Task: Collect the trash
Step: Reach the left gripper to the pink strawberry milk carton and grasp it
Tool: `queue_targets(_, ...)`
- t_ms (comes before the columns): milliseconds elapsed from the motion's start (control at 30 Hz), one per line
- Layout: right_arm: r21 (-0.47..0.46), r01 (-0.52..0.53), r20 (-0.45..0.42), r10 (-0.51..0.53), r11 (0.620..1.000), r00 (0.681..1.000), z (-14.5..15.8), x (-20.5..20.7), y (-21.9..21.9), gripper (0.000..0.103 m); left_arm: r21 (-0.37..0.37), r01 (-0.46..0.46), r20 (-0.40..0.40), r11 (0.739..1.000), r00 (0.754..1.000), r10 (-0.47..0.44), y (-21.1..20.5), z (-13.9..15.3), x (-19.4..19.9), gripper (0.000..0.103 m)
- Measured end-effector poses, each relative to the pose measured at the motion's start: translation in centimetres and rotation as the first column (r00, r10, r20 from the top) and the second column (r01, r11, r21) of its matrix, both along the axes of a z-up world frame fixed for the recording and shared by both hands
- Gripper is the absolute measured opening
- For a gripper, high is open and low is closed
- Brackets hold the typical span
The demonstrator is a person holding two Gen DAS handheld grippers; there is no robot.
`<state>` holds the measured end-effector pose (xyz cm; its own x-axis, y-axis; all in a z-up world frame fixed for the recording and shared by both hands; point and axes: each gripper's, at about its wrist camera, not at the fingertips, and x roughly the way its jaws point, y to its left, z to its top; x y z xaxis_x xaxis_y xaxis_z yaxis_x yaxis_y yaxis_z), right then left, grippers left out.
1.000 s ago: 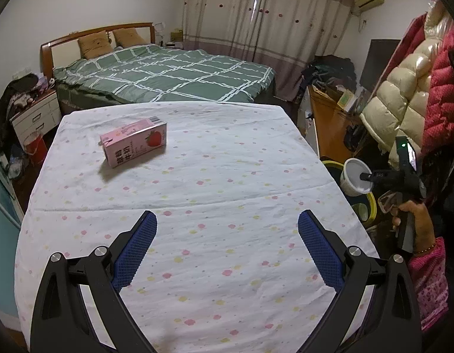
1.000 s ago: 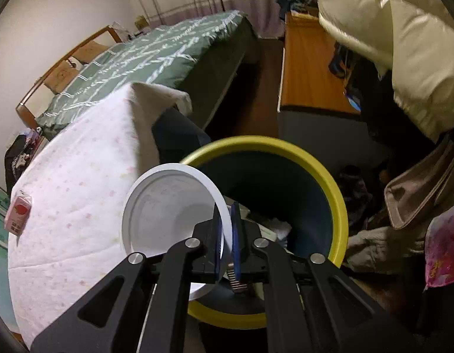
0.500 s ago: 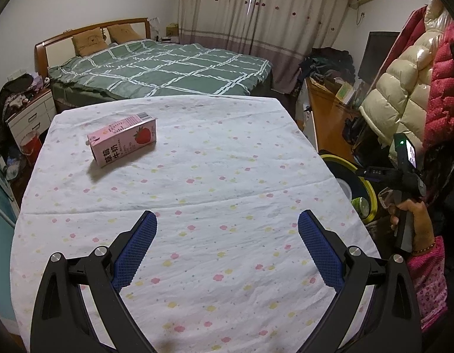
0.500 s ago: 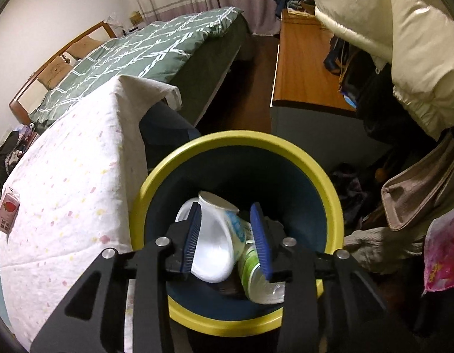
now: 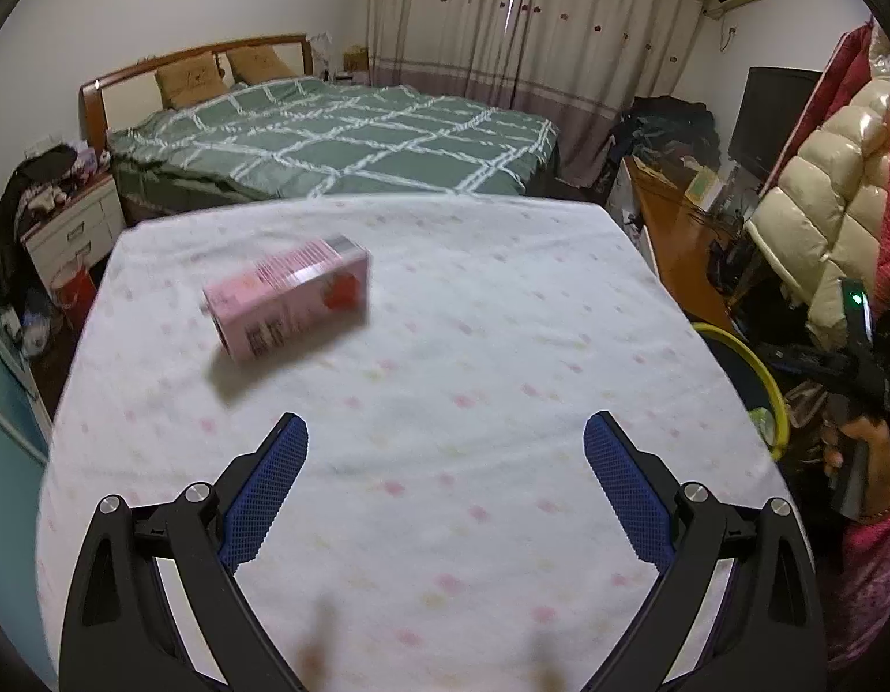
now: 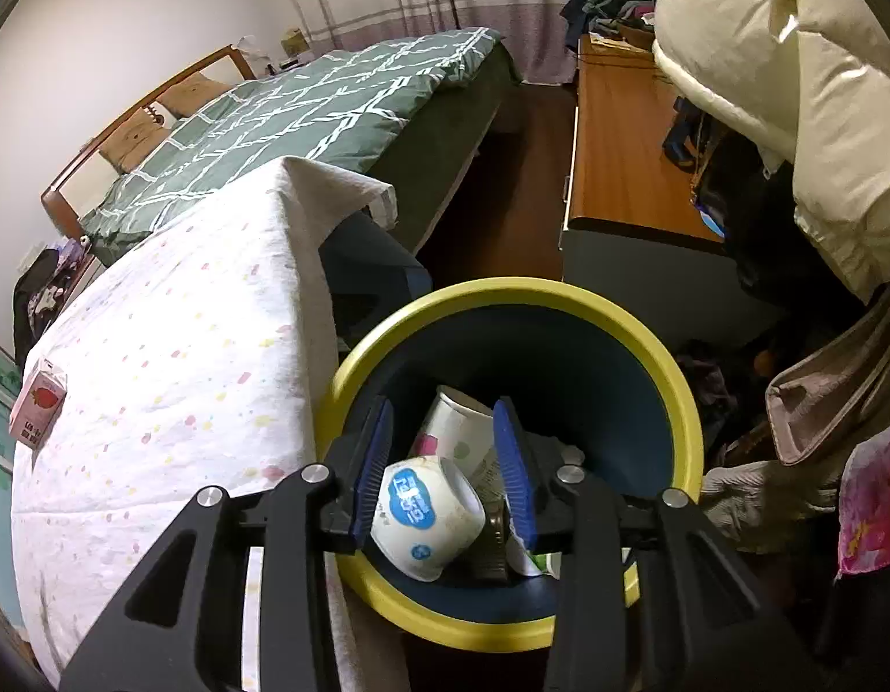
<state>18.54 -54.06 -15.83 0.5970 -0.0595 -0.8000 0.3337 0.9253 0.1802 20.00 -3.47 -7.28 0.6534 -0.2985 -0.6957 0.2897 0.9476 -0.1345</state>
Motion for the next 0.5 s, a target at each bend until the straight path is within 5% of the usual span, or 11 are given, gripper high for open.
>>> queue_targets(300,-0.002,-0.027,0.005,0.027,1.0,1.0,0.2,1.4,1.5,0.04,0.112,0.037,0.049,0.993,0.998,-0.043,4.6,0.0,9.5,0.095)
queue_targets(500,-0.006,-0.044,-0.006,0.044,0.999,0.999,0.0,2.2,2.1,0.04,0.202,0.135,-0.034,0.97,0.991,-0.13,4.6,-2.7,15.3,0.095)
